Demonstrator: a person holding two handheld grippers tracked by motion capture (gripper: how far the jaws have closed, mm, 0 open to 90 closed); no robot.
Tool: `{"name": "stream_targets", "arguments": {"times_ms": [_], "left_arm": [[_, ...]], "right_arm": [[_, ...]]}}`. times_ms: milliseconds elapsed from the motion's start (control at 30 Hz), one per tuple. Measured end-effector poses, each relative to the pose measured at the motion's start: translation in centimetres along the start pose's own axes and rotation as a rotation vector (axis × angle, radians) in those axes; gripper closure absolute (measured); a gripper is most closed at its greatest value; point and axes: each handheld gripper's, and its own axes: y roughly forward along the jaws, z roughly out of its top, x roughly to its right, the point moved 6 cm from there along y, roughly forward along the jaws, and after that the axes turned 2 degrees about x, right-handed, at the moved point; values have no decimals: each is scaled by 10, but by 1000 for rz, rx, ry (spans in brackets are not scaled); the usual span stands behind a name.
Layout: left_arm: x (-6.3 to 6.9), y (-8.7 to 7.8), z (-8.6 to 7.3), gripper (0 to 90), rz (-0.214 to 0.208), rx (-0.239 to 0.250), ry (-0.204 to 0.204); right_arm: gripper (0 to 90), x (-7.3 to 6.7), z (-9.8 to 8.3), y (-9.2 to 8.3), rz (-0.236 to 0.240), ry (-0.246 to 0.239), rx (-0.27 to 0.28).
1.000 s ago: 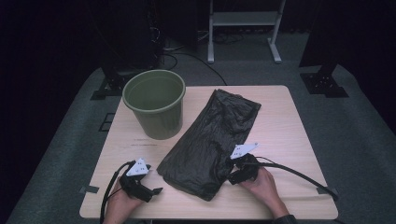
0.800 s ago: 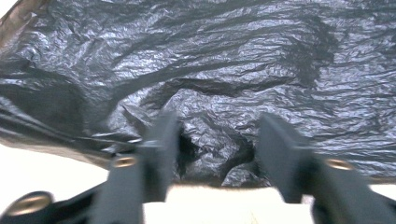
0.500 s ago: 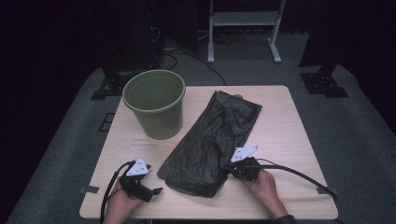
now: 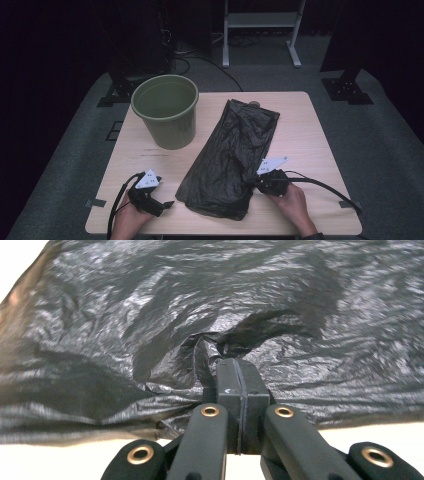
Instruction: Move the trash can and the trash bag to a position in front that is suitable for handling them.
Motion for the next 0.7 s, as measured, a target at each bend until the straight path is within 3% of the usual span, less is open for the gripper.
{"name": "stream_targets", "arguments": {"times_ms": [400,700], "left_arm": [[0,0,0,0,2,0,-1],[0,0,0,0,3,0,-3]], "right_arm": [[898,19,-30,-34,-73,55,-26],[896,43,-56,-67,-154,121,-14]]}}
